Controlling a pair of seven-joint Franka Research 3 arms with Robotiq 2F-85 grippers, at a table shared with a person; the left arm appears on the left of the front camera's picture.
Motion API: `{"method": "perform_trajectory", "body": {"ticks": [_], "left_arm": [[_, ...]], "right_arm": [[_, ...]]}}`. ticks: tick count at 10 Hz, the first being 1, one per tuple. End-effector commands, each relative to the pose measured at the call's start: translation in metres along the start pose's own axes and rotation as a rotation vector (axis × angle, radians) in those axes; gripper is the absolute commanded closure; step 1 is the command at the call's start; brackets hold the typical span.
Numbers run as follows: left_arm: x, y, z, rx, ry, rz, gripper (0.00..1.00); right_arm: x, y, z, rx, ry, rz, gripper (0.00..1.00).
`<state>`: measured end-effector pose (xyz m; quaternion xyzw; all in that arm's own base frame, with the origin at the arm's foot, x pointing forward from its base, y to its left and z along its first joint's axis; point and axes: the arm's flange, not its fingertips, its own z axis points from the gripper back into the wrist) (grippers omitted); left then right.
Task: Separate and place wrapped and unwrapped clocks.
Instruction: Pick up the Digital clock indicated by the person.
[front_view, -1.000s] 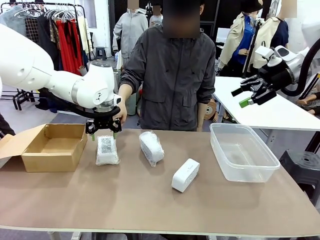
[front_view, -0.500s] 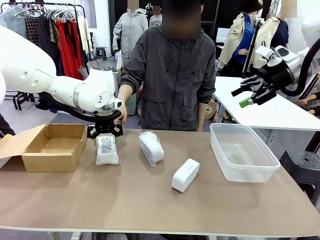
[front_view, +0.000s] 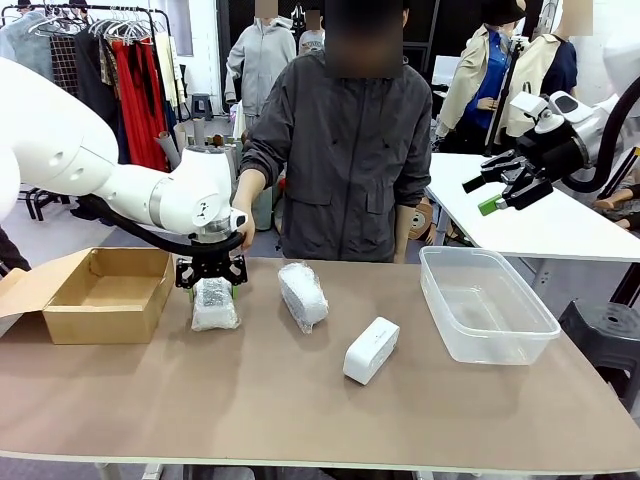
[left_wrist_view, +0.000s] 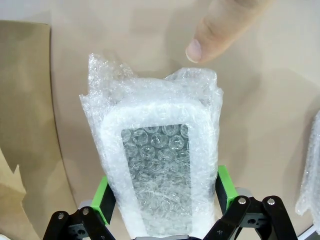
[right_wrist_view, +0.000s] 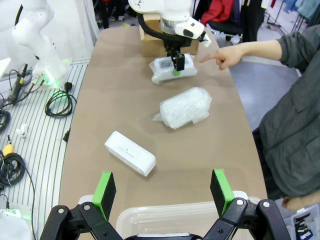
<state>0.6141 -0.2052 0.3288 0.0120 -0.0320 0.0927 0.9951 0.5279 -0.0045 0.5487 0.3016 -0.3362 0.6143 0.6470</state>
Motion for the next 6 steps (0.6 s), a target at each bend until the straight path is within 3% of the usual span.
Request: {"method": "perform_trajectory", "body": {"ticks": [1,2,6], "left_arm": [[0.0,0.0033,-0.0008,-0.02,0.004,-0.01,0.0],[0.0,0.0036,-0.0012,-0.015,0.006,-0.005,0.09],[-0.0021,0.0045,0.0026,-0.02,0.018,0.007,0.88]], "right_arm": [[0.0008,0.0023,0.0004,-0.003,-0.002,0.001,0.0],[0.0008,0.0023,0.0004,-0.003,-0.002,0.001,0.0],[0.0008,0.0023,0.0004,-0.003,-0.002,0.001,0.0]]}}
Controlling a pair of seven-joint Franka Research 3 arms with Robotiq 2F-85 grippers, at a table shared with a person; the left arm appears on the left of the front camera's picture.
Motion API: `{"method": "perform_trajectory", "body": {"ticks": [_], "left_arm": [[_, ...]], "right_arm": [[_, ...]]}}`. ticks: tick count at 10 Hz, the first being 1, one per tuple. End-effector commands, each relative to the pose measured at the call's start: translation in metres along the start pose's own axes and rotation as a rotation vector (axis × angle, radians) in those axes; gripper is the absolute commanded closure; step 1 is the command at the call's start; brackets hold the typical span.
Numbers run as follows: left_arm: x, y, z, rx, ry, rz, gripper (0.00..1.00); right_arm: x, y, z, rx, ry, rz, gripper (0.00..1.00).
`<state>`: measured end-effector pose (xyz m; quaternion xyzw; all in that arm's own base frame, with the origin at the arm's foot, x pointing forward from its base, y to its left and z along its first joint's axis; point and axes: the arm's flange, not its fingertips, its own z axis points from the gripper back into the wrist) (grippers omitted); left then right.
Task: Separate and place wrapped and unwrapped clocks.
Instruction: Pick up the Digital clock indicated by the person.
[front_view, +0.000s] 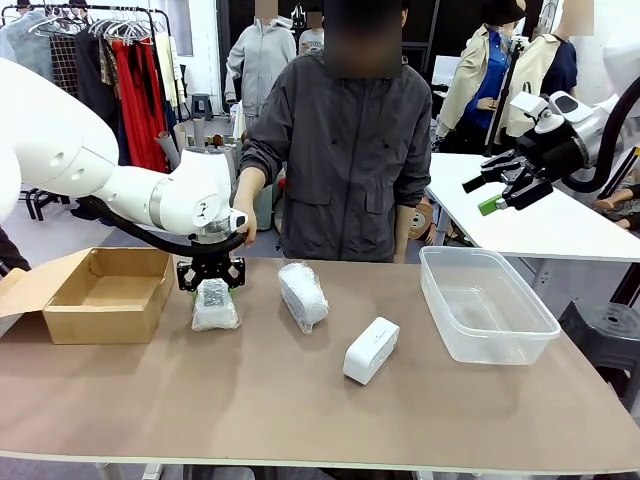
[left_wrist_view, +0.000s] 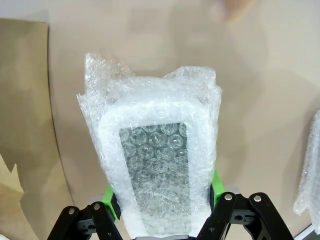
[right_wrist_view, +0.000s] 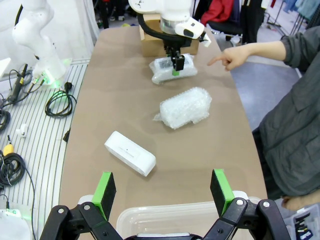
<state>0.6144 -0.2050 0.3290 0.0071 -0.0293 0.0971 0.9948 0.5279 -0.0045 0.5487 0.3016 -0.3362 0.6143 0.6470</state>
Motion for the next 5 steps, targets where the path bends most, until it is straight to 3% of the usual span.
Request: {"method": "perform_trajectory", "body": {"ticks": [1,5], "left_arm": [[-0.006,0.006,0.014,-0.003,0.006,0.007,1.0],[-0.027,0.004,0.077,0.043,0.045,0.013,1.0]], "right_arm": [[0.001,0.002,0.0,-0.003,-0.002,0.001,0.0],[0.001,0.002,0.0,-0.003,-0.002,0.001,0.0]]}}
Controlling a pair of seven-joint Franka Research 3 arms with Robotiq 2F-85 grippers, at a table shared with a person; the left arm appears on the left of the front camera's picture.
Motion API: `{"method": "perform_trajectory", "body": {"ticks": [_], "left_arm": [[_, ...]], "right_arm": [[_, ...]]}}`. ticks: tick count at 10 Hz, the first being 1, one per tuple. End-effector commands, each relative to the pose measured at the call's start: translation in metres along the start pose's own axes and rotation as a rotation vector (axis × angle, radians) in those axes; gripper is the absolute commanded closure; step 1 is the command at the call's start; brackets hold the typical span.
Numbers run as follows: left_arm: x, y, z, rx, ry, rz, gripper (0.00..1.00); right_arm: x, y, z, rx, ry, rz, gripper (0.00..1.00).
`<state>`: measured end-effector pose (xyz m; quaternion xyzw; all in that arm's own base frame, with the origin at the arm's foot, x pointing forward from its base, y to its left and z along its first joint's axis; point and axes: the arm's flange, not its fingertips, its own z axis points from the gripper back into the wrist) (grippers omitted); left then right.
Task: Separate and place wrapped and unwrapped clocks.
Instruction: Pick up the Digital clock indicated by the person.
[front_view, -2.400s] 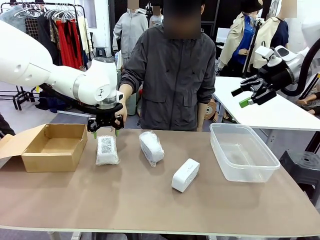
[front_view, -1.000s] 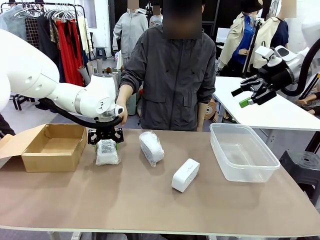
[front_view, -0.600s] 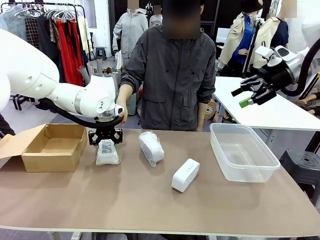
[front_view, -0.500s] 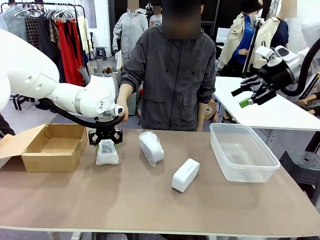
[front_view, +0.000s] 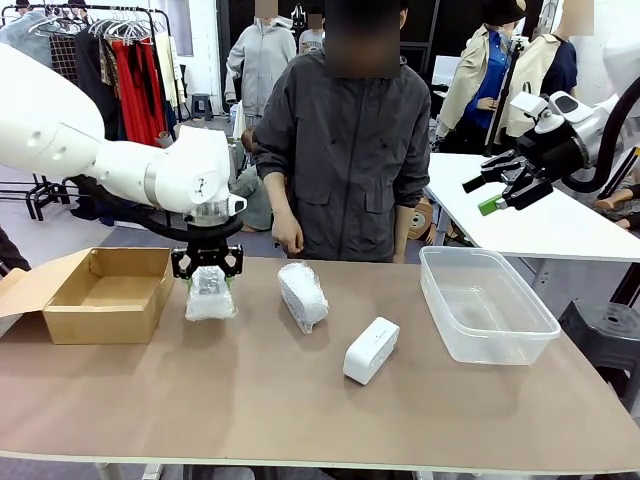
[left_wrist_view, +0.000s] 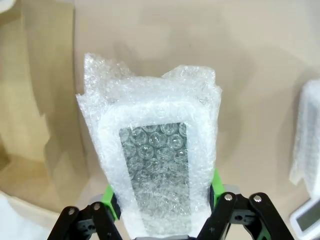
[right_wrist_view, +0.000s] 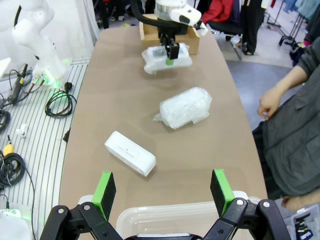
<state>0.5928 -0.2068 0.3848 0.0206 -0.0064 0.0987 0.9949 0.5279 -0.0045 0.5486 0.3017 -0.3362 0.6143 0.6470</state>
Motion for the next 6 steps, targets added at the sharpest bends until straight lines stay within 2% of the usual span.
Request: {"method": "perform_trajectory", "body": {"ticks": [1,2,6], "left_arm": [[-0.017,0.001,0.041,0.008,-0.01,0.01,1.0],[-0.025,0.0,0.064,-0.026,0.0,-0.026,1.0],[-0.046,-0.002,0.159,-0.011,-0.083,-0.152,1.0]], "right_arm": [[0.001,0.002,0.0,-0.003,-0.002,0.002,0.0],[0.001,0.002,0.0,-0.003,-0.002,0.002,0.0],[0.001,0.002,0.0,-0.003,-0.002,0.002,0.0]]}}
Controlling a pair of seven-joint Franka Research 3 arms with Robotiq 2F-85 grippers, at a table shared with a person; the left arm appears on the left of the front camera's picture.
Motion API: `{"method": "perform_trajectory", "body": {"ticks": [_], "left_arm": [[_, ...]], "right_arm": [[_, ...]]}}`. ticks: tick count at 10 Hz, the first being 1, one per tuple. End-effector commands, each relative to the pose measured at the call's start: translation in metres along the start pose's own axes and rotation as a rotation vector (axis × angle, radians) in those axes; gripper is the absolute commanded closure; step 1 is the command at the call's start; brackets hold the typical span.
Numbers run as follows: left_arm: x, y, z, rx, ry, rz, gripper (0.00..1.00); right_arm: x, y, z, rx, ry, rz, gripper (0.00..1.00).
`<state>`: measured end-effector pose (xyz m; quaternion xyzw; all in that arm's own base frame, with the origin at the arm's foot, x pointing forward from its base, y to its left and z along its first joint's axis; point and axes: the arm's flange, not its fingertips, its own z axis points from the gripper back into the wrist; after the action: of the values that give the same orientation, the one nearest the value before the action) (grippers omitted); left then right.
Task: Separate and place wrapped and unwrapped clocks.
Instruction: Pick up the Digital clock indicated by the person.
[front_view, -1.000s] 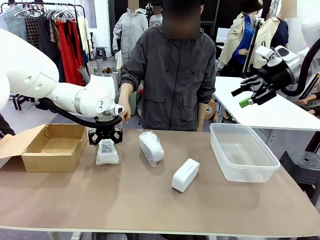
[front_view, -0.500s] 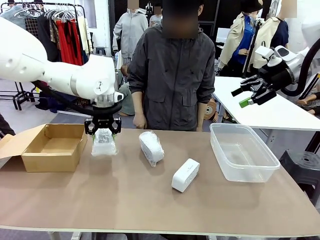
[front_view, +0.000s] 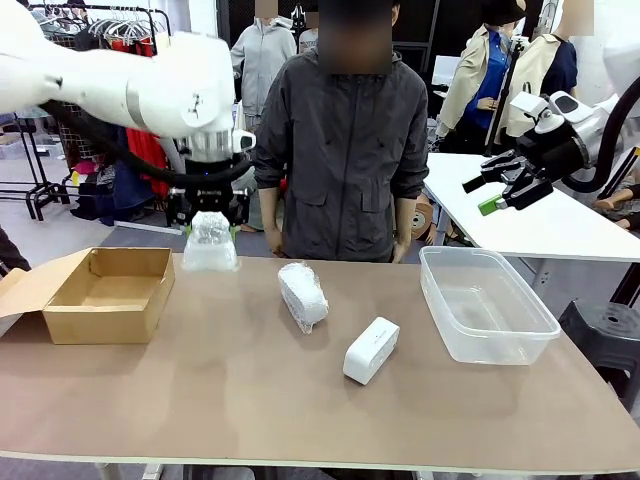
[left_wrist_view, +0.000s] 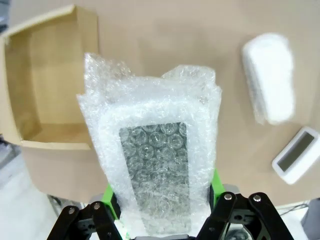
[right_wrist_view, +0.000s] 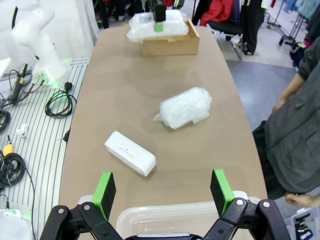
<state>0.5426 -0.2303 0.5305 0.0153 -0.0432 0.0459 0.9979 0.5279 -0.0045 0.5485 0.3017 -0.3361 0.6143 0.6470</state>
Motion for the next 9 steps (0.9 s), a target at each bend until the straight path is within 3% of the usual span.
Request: {"method": "perform_trajectory", "body": {"ticks": [1,5,9], "left_arm": [[0.006,0.004,0.033,0.005,0.002,-0.089,1.0],[0.006,-0.008,0.099,0.031,-0.035,-0.159,1.0],[0.004,-0.012,0.112,0.032,-0.069,-0.138,1.0]], "right_arm": [[0.001,0.002,0.0,-0.003,-0.002,0.002,0.0],[0.001,0.002,0.0,-0.003,-0.002,0.002,0.0],[0.001,0.002,0.0,-0.003,-0.002,0.002,0.0]]}}
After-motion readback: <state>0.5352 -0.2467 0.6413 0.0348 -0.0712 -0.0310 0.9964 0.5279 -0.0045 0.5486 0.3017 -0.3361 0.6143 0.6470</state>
